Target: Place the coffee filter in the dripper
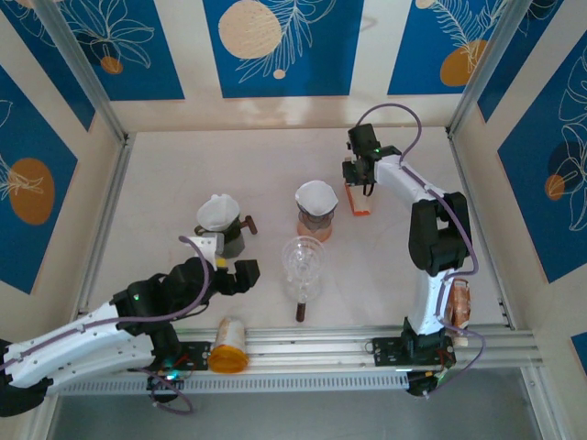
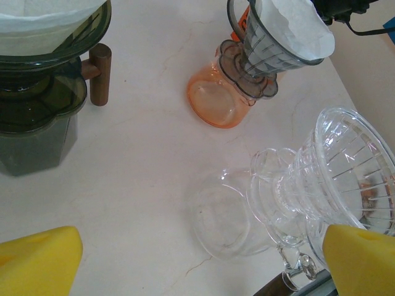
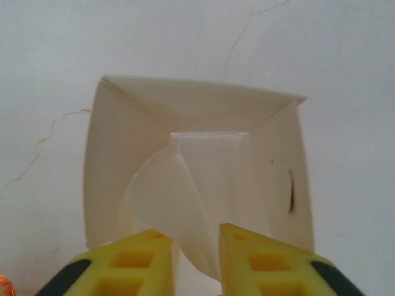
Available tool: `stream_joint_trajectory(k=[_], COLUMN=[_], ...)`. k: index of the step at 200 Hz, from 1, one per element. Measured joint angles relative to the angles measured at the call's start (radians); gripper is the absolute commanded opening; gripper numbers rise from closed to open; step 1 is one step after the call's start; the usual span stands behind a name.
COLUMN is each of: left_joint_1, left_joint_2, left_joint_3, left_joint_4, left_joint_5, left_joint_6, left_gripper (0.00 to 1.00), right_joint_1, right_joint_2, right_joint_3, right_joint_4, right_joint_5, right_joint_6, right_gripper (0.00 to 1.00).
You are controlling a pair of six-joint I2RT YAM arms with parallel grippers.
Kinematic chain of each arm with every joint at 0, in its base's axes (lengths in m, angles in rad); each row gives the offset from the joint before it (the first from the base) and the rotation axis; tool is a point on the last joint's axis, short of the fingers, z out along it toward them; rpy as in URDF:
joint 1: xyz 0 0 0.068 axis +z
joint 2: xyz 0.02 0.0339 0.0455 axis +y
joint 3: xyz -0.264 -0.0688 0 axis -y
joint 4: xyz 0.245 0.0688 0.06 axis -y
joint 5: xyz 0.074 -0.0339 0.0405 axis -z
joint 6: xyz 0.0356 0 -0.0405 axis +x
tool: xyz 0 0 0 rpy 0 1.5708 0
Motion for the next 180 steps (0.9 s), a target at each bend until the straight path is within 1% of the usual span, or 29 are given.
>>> stream_joint_trajectory(k=[14, 41, 67, 94, 129, 180], left_joint_1=[0.002, 0.003, 0.004, 0.004, 0.005, 0.005], left_joint_2=[0.0, 0.0, 0.0, 0.0, -0.003, -0.013], left_joint_3=[0.0, 0.0, 0.0, 0.0, 0.0, 0.0], left_joint_4=[0.0, 0.001, 0.007, 0.008, 0.008, 0.007], left_joint_5=[0.003, 0.006, 0.007, 0.014, 0.025, 0.033], left_joint_6=[0.0, 0.0, 0.0, 0.0, 0.0, 0.0], left_gripper=[1.0, 1.0, 1.0, 1.0, 1.0, 1.0], right_joint_1=[0.0, 0.0, 0.0, 0.008, 0.03, 0.079], right_joint_2=[0.0, 0.0, -0.01, -0.074, -0.219, -0.494], right_joint_3=[0.0, 0.0, -0.01, -0.071, -0.135, -0.267], right_joint_4=[0.002, 0.003, 0.015, 0.031, 0.01, -0.057], right_joint_5=[0.007, 0.018, 0.026, 0.036, 0.067, 0.13], right_joint_6=[-0.001, 0.002, 0.006, 0.024, 0.079, 0.18], right_gripper=[0.15, 0.0, 0.0, 0.0, 0.0, 0.0])
